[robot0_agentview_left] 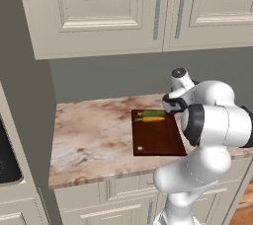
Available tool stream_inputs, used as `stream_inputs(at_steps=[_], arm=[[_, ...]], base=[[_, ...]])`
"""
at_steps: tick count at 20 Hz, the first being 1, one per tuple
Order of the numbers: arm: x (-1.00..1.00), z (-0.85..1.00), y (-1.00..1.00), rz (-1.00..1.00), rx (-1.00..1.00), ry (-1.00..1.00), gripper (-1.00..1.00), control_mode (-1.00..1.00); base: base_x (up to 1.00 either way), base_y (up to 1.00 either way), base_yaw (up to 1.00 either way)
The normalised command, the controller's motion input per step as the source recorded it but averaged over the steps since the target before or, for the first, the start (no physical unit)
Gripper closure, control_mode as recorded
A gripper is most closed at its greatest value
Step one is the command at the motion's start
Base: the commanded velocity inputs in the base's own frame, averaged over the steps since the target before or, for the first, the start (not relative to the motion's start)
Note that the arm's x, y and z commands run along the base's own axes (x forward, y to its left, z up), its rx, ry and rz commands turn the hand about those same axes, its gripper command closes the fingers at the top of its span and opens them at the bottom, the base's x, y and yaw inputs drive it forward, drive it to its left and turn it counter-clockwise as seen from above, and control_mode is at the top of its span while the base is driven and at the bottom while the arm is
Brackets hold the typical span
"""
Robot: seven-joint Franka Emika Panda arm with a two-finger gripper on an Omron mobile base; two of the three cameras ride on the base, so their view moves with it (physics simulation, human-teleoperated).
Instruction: Place the two vegetables and bowl onto the tray for setting up a vegetable dip station.
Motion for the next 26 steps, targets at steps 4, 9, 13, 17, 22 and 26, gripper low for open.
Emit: stream_inputs(at_steps=[4, 9, 13, 17, 22, 26], arm=[[-0.22, 0.0, 0.27, 0.0, 0.0, 0.0, 1.0, -1.0], [-0.47, 0.0, 0.42, 0.01, 0.0, 0.0, 1.0, -1.0], [-0.46, 0.0, 0.52, 0.0, 0.0, 0.0, 1.0, -1.0], [-0.49, 0.0, 0.49, 0.01, 0.0, 0.0, 1.0, -1.0], [-0.39, 0.0, 0.49, 0.02, 0.0, 0.01, 1.0, -1.0], [-0.19, 0.0, 0.47, 0.0, 0.0, 0.07, 1.0, -1.0]], base=[[0.0, 0.0, 0.0], [0.0, 0.0, 0.0], [0.0, 0.0, 0.0], [0.0, 0.0, 0.0], [0.0, 0.0, 0.0], [0.0, 0.0, 0.0]])
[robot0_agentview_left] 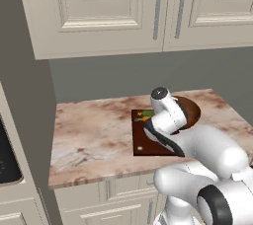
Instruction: Place the two vegetables and bowl onto the tray for setting up a vegetable dip station.
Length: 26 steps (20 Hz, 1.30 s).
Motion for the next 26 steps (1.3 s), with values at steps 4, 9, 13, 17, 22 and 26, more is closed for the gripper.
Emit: stream_inputs(at_steps=[4, 9, 13, 17, 22, 26], arm=[[-0.02, -0.07, 0.49, 0.01, 0.0, 0.07, 1.0, -1.0], [0.0, -0.14, 0.48, 0.03, 0.0, 0.07, 1.0, -1.0], [0.0, -0.22, 0.36, 0.05, 0.0, 0.06, 1.0, -1.0], [0.0, -0.29, 0.21, 0.06, 0.0, 0.03, 1.0, -1.0], [0.0, -0.31, 0.03, 0.06, 0.0, 0.0, 1.0, -1.0], [0.0, -0.06, 0.0, 0.04, 0.0, 0.0, 1.0, -1.0]], base=[[0.0, 0.0, 0.0], [0.0, 0.0, 0.0], [0.0, 0.0, 0.0], [0.0, 0.0, 0.0], [0.0, 0.0, 0.0], [0.0, 0.0, 0.0]])
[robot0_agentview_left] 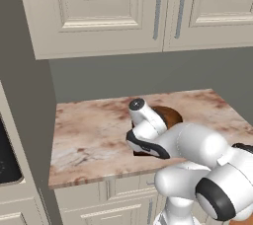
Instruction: Place the two vegetables and bowl onto the tray for setting up a vegetable dip station.
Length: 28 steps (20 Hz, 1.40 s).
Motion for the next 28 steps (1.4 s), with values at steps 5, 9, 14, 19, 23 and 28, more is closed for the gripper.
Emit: stream_inputs(at_steps=[5, 9, 14, 19, 23, 28], arm=[[0.0, 0.0, 0.0, 0.0, 0.0, 0.0, -1.0, -1.0], [0.0, 0.03, 0.0, 0.0, 0.0, 0.0, -1.0, -1.0], [0.0, 0.35, 0.0, 0.0, 0.0, 0.0, -1.0, -1.0], [-0.04, 0.55, 0.0, -0.03, 0.0, 0.0, -1.0, -1.0], [-0.26, 0.46, 0.0, -0.04, 0.0, 0.0, -1.0, -1.0], [-0.42, 0.23, -0.26, -0.01, 0.0, 0.0, -1.0, -1.0]], base=[[0.0, 0.0, 0.0], [0.0, 0.0, 0.0], [0.0, 0.0, 0.0], [0.0, 0.0, 0.0], [0.0, 0.0, 0.0], [0.0, 0.0, 0.0]])
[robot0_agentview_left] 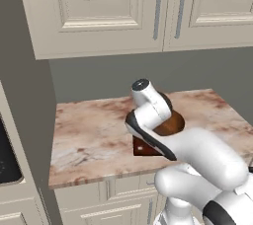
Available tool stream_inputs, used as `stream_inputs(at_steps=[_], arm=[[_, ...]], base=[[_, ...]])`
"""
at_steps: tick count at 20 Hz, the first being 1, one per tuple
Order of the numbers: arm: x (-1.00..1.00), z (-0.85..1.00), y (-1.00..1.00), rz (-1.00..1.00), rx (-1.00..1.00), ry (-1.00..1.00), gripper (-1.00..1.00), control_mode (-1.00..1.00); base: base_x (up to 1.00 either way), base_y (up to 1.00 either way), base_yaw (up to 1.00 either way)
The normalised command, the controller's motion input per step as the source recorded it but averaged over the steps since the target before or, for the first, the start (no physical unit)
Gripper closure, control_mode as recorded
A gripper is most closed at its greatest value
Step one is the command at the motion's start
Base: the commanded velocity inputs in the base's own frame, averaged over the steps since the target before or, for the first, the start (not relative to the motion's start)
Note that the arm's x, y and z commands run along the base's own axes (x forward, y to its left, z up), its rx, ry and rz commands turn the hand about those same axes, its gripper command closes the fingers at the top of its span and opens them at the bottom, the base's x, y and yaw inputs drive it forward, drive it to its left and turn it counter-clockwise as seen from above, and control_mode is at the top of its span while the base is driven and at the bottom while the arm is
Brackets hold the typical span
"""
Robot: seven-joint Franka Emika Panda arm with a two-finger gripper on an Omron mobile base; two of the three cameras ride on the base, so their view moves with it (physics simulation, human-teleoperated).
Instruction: Place the two vegetables and bowl onto the tray for setting up a vegetable dip station.
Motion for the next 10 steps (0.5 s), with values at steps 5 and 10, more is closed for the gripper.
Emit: stream_inputs(at_steps=[5, 10], arm=[[-0.4, 0.26, -0.4, 0.0, 0.0, 0.0, -1.0, -1.0], [-0.45, 0.32, -0.44, 0.0, 0.0, 0.0, -1.0, -1.0]], base=[[0.0, 0.0, 0.0], [0.0, 0.0, 0.0]])
